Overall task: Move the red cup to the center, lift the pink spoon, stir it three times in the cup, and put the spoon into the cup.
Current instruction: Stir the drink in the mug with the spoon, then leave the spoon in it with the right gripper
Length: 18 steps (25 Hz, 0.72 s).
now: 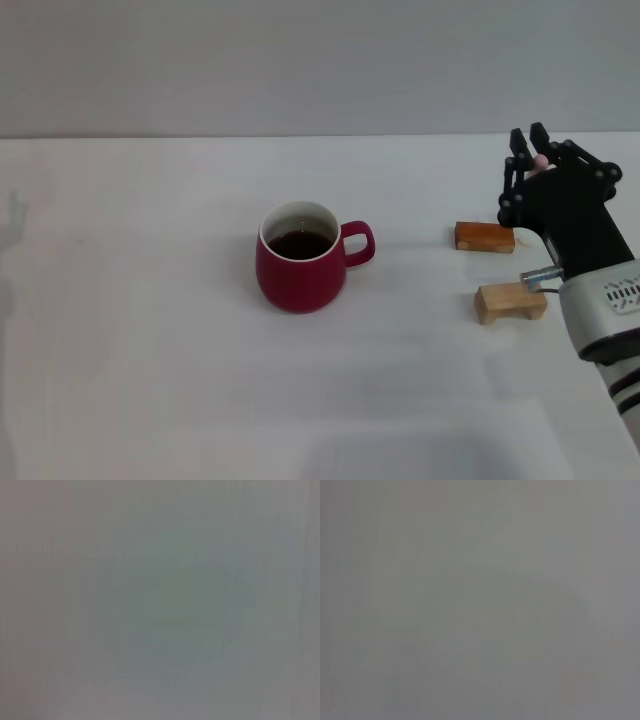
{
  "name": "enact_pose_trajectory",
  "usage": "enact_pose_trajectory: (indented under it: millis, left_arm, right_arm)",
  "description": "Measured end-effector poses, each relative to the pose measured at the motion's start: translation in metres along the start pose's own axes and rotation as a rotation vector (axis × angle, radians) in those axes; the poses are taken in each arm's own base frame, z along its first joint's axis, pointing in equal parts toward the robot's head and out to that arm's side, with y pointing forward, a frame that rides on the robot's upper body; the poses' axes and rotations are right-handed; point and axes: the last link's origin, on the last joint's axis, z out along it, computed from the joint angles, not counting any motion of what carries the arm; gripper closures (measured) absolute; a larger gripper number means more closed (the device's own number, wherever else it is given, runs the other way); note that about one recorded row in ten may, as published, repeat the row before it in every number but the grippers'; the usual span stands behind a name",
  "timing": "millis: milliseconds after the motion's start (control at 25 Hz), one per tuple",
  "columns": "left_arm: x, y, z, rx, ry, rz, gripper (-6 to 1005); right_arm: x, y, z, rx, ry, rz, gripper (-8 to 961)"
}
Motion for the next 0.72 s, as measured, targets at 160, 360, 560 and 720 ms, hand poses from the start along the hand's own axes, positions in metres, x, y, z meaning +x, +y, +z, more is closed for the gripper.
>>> enact_pose_trajectory:
  millis: [160, 360, 560, 720]
  left_arm:
    - [0.0, 0.0, 0.0, 0.0, 0.0, -0.001, 170]
    - [0.0, 0.0, 0.0, 0.0, 0.0, -0.009, 170]
    - [0.0, 0.0, 0.0, -0.001, 0.001, -0.012, 170]
    - [0.001, 0.002, 0.001, -0.003, 0.001, -0.013, 170]
  right_arm:
    - [-0.005, 0.005, 0.005, -0.028, -0.017, -0.012, 826]
    - [-0.009, 0.007, 0.008, -0.037, -0.029, -0.011, 827]
    - [-0.014, 0.011, 0.014, -0.053, -0.048, -0.011, 827]
    - [-0.02, 0.015, 0.022, -0.07, -0.066, -0.014, 827]
